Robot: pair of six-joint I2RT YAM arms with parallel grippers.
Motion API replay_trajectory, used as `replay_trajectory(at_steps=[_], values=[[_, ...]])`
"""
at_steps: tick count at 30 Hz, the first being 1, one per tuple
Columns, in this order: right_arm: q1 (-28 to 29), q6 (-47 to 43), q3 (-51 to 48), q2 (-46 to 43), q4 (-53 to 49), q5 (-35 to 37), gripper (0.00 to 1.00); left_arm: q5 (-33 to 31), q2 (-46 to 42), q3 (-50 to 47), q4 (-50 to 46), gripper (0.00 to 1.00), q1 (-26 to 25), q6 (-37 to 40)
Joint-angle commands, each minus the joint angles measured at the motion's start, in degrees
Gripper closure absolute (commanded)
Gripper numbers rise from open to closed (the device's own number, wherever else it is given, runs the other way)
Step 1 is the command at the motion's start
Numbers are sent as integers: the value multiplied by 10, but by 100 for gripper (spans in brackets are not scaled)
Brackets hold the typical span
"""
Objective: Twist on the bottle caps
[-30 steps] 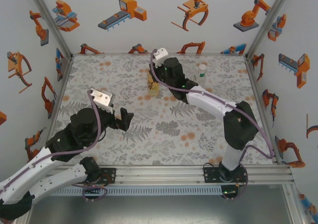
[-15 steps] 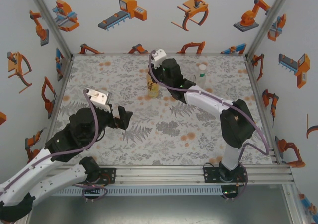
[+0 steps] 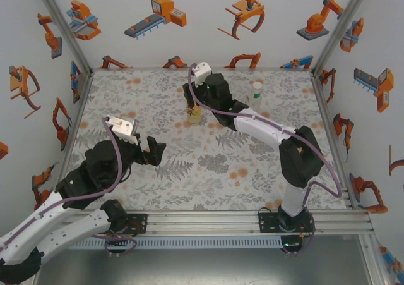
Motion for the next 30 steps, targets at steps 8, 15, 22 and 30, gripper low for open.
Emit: replay_trajectory(at_steps=[8,15,22,30], values=[[-4,-16,42,-48,-35,22,1,-10,13,-4,26,3,4,18],[-21,-34,-22,-145,-77,48,1,-42,54,-21,83,3,13,51],[-75,-49,-142,-274,-123,80,1,-93,124,-49,151,3,55,56],[-204,-47,-286,-386,-170,66,1,-82,201,-97,268,3,136,122]])
